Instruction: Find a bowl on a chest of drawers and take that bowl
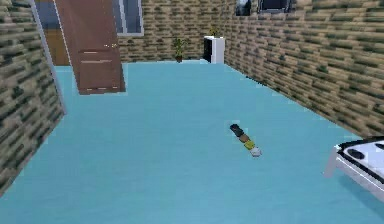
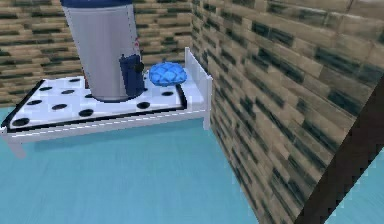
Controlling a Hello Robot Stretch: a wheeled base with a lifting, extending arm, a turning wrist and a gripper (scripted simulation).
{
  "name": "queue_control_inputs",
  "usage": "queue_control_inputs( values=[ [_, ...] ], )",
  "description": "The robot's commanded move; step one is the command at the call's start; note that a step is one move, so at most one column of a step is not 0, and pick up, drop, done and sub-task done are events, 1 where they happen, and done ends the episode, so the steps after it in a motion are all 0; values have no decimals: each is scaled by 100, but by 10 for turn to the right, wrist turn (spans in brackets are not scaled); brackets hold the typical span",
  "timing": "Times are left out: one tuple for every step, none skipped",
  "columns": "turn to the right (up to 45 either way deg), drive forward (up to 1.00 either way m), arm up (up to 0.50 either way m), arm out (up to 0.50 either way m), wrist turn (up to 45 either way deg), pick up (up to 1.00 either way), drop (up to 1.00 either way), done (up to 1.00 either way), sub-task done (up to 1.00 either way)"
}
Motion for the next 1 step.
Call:
queue_control_inputs(
  values=[
    [30, 0, 0, 0, 0, 0, 0, 0, 0]
  ],
)
